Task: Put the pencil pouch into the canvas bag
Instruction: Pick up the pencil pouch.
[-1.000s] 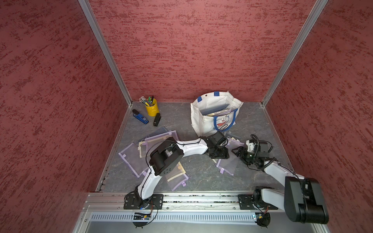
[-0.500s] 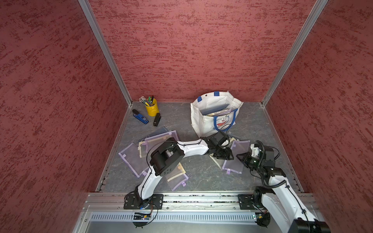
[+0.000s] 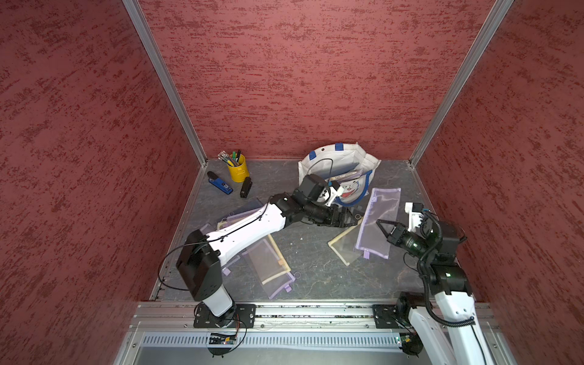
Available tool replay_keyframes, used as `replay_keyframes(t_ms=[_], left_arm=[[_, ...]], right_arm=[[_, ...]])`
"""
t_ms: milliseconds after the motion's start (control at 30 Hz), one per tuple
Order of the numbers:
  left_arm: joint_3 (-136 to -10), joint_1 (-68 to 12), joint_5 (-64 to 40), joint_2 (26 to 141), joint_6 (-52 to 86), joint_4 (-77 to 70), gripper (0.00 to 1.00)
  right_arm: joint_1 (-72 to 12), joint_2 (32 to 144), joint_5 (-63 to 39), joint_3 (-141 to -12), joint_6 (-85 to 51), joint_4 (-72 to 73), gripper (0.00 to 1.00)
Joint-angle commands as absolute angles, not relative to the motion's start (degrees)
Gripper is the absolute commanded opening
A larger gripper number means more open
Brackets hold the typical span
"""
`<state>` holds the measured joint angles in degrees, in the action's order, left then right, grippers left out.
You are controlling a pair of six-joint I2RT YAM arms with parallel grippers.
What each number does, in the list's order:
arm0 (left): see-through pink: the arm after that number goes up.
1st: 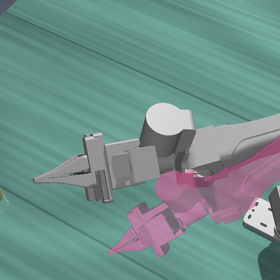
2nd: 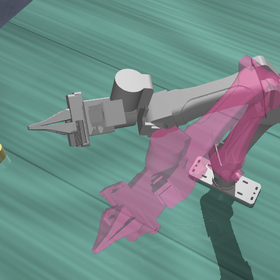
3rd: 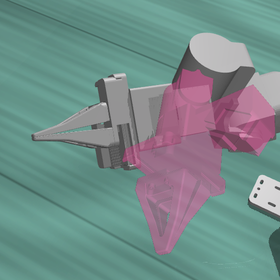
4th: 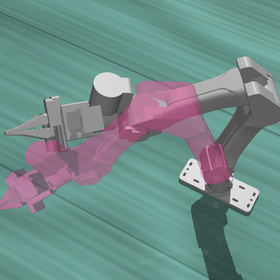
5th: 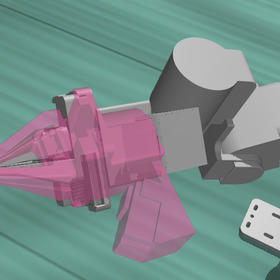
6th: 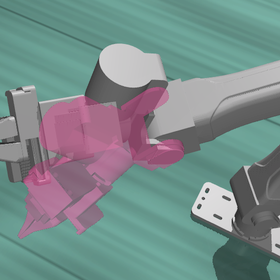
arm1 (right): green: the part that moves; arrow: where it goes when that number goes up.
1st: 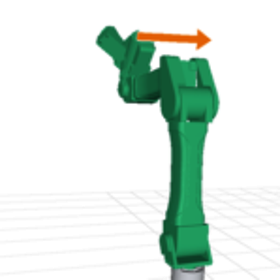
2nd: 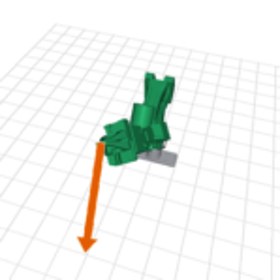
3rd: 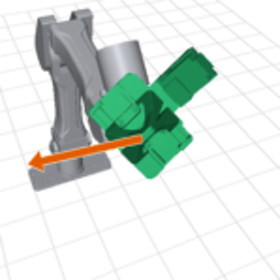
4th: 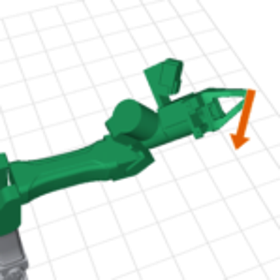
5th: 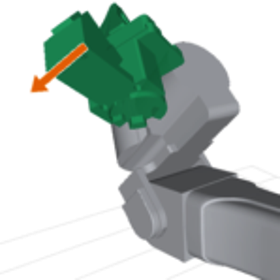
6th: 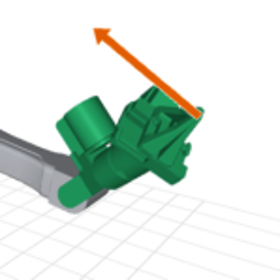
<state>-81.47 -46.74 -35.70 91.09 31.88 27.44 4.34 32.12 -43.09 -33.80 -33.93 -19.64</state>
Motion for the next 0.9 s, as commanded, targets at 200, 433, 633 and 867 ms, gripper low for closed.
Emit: replay_keyframes(t_ms=[200,433,633,867], left_arm=[[-85.60,-40.02,-40.39,87.41,33.93,18.93,1.00],[-93.52,-39.91,-42.25,96.00,36.14,8.63,1.00],[-99.10,-39.99,-46.47,102.47,41.06,-0.77,0.90],[-99.56,-36.47,-47.31,101.62,40.29,-0.19,0.00]], right_arm=[[4.22,40.59,-58.43,-40.77,-46.20,10.32,0.00],[2.39,49.08,-60.65,-41.43,-61.28,33.35,0.00],[-1.16,55.63,-59.93,-43.75,-61.77,35.93,0.00],[-2.61,58.52,-56.31,-46.02,-60.37,34.32,0.07]])
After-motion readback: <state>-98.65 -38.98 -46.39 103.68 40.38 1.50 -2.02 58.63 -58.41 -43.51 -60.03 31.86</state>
